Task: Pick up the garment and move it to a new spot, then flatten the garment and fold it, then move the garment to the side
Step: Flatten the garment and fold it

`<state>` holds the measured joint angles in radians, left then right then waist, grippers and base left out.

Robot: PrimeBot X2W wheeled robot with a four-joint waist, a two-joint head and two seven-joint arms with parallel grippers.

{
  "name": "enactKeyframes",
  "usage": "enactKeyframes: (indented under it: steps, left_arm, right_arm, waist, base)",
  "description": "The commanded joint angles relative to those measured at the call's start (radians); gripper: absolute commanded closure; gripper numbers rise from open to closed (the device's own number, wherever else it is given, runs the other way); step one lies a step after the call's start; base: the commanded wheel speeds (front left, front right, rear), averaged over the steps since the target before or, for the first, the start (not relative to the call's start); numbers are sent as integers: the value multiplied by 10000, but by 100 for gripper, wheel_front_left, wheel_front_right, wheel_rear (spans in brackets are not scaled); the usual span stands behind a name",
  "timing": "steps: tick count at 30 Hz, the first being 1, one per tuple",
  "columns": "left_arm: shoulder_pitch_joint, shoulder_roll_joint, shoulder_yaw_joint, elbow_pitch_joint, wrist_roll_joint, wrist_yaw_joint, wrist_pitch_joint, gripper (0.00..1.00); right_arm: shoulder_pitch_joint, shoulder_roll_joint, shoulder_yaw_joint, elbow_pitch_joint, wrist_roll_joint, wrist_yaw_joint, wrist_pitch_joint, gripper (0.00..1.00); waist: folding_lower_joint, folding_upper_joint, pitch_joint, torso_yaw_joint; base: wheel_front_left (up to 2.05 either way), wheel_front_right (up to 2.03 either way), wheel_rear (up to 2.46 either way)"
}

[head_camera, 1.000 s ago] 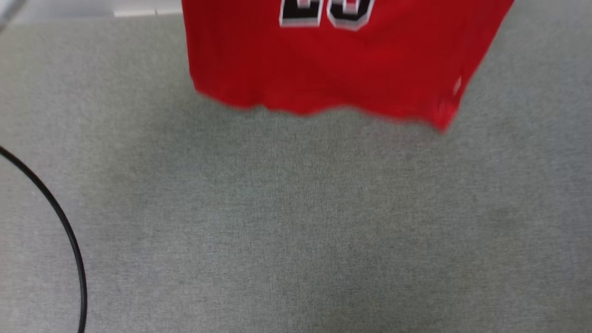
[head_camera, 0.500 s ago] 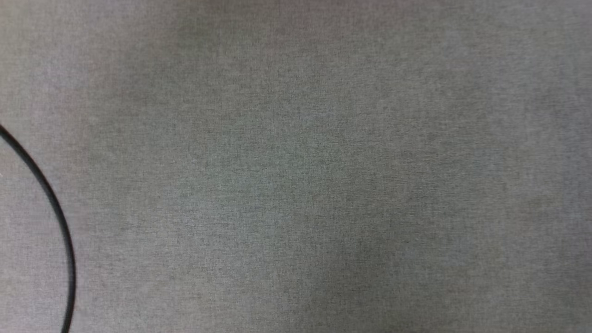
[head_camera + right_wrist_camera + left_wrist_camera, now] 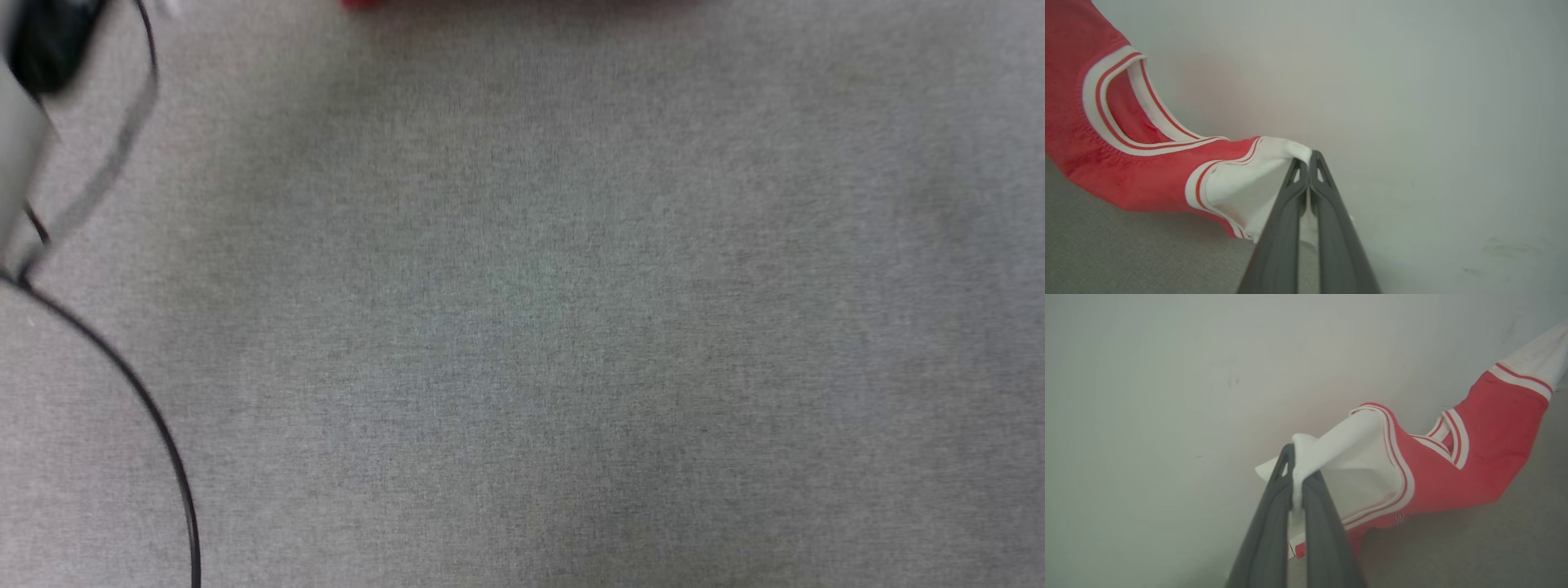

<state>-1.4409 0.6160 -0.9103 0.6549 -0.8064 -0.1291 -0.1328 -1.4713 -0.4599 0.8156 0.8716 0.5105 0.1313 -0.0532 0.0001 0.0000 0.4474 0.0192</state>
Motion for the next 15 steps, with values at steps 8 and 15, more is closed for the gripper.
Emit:
enactKeyframes:
  steps: [8,15]
  left_arm:
    - [3711,626,-358,-866,-790,440,-713,100]
    - [7152,1435,-576,-2541,-1624,1580,-958,100]
  right_arm:
    - [3026,-335,1276,-746,1205,-11,-584,100]
    - [5474,-1024,2000,-1545,2187,-11,-915,100]
  waist:
    - [-1,0,-1253,-157]
    - [-1,0,-2244,-216]
  base:
    - [0,0,0]
    - [0,0,0]
